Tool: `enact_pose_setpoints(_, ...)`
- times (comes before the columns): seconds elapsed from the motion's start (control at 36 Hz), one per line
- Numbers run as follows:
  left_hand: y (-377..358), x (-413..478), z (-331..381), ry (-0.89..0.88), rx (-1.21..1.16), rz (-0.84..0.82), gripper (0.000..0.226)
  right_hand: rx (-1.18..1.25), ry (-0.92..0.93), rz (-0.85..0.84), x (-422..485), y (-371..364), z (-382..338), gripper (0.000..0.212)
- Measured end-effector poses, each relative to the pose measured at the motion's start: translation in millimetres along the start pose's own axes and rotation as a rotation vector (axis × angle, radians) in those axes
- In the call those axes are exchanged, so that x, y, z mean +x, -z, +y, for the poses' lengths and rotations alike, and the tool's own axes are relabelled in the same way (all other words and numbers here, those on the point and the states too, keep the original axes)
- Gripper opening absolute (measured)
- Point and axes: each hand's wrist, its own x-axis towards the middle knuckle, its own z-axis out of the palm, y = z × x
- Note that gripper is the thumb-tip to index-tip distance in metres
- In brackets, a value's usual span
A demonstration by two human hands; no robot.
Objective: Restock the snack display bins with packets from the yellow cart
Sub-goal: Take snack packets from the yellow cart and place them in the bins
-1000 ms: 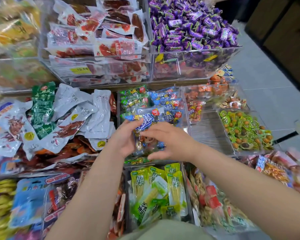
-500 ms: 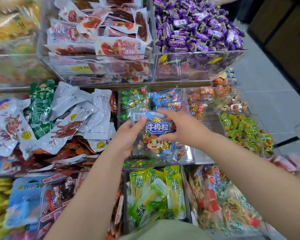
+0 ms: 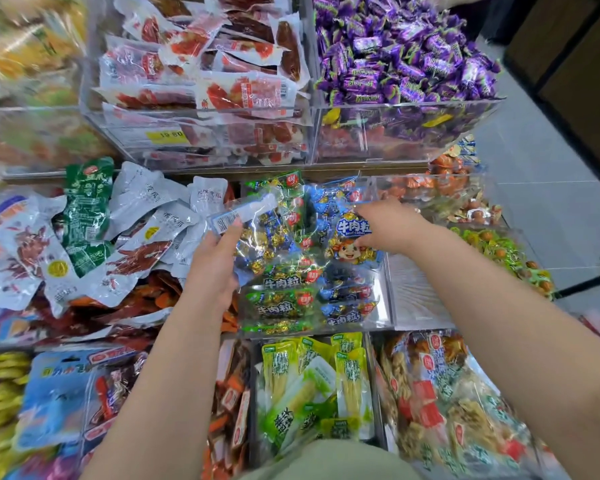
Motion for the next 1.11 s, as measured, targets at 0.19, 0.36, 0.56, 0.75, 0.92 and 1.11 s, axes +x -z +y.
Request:
enact_pose_setpoints(0.19,-1,-9,-1,0.050,0.019,-0.126,0.044,-0.158,0.098,0.054,-2,-30,-29,0.084)
enact_pose_setpoints(0.36,-9,-12,-6,0.063,0.083,-0.214,0.023,-0.113,0.055,0.173,-10,-76,-49,0.098)
enact_pose_setpoints(0.56,-10,-12,-7,0.121,0.033,-0.262,0.067,-0.176,0.069,0.192,14,-83,-38,0.097)
enact_pose_setpoints(0.75,-5,-8,-7,0.007,0.102,-0.372,0.032,-0.232,0.123,0.170,21,-75,-33,0.095)
enact_pose_setpoints(0.92,-13,-21,-1,-0.268,0.287,-0.457,0.049,0.199,0.185,0.162,7,-55,-22,0.090)
enact_pose_setpoints(1.11,-32,-35,2,-0.631,0.693,-0.669,0.067,1.692,-0.217,-0.383,-27,-2,-14,0.040)
